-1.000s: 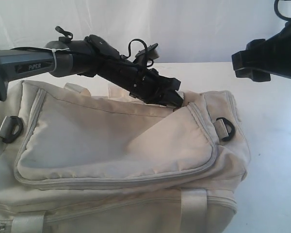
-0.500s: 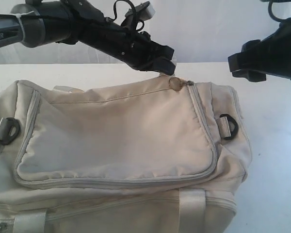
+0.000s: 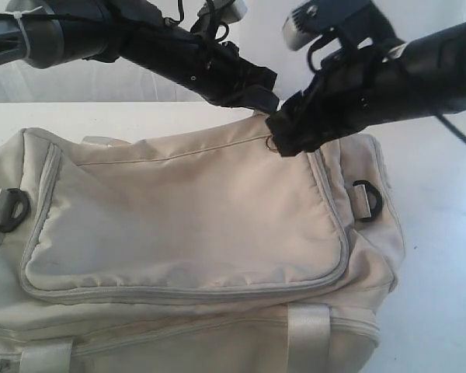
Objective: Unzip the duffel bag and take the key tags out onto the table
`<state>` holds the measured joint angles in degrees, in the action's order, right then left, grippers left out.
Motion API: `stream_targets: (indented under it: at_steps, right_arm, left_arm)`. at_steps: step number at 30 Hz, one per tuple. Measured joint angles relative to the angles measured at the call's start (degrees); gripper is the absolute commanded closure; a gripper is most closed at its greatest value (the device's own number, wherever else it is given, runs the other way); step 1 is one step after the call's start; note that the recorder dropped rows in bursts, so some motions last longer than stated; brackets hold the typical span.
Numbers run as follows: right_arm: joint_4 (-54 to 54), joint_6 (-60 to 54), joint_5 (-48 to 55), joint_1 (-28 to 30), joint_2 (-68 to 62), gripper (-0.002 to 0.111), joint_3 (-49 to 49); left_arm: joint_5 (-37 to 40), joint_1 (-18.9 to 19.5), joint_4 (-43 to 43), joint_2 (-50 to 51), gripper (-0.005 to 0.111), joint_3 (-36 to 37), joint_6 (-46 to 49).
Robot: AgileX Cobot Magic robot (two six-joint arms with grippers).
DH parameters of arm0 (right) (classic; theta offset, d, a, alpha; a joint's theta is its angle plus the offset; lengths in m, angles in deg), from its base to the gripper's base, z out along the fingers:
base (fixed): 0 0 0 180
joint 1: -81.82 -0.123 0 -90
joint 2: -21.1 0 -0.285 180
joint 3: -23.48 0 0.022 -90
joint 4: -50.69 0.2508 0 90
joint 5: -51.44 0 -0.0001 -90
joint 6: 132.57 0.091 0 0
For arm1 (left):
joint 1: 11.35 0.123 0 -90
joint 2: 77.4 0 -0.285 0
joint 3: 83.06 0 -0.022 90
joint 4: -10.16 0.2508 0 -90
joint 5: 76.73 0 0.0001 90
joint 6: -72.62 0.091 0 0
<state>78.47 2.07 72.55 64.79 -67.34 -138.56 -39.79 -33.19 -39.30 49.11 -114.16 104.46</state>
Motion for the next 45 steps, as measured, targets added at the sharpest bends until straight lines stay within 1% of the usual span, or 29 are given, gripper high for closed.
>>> stream_targets:
  at_steps: [4, 7, 9, 12, 14, 16, 17, 22, 23, 29, 34, 42, 45]
  right_arm:
    - [0.1, -2.7, -2.3, -2.0, -3.9, 0.048, 0.0]
    - [-1.3, -3.3, -3.7, -2.6, -6.1, 0.042, 0.0]
    - [-1.9, -3.3, -5.0, -2.8, -7.1, 0.040, 0.0]
    - [-2.2, -3.4, -7.7, -2.9, -8.4, 0.040, 0.0]
    - [-2.3, -3.4, -8.9, -2.9, -9.1, 0.043, 0.0]
    - [-2.4, -3.4, -9.5, -2.9, -10.0, 0.050, 0.0]
    - [-2.4, -3.2, -9.8, -2.9, -10.4, 0.057, 0.0]
    - [-2.5, -0.8, -10.6, -2.9, -11.1, 0.101, 0.0]
    - [-2.6, -0.6, -10.6, -2.9, -10.8, 0.108, 0.0]
    - [-3.5, 0.6, -9.0, -2.4, -6.1, 0.108, 0.0]
    - [-3.6, 3.6, -7.7, -0.8, -2.3, 0.108, 0.0]
    - [-4.5, 7.3, 3.1, -0.3, -0.8, 0.108, 0.0]
    - [-9.0, 13.7, 6.3, -0.3, 2.3, 0.108, 0.0]
  left_arm:
    - [0.0, 0.0, 0.0, 0.0, 0.107, 0.0, -0.2]
    - [0.2, 0.0, 0.0, 0.0, 0.107, 0.0, -0.5]
    - [0.6, 0.3, 0.0, 0.0, 0.107, 0.0, -0.7]
    - [1.3, 0.6, -0.1, 0.0, 0.107, 0.0, -1.3]
    - [1.7, 1.0, -0.3, 0.0, 0.107, 0.0, -1.5]
    - [2.2, 1.2, -0.4, 0.0, 0.107, 0.0, -1.8]
    - [2.4, 1.3, -0.5, 0.0, 0.107, 0.0, -2.0]
    - [3.3, 1.5, -0.5, 0.0, 0.107, 0.0, -2.2]
    - [3.3, 1.5, -0.5, 0.0, 0.107, 0.0, -2.3]
    - [3.5, 1.6, -0.4, -0.2, 0.107, 0.0, -2.4]
    - [3.5, 1.6, -0.2, -0.3, 0.107, 0.0, -2.4]
    - [3.5, 1.6, 0.1, -0.3, 0.107, 0.0, -2.8]
    - [3.5, 1.6, 0.2, -0.3, 0.107, 0.0, -3.0]
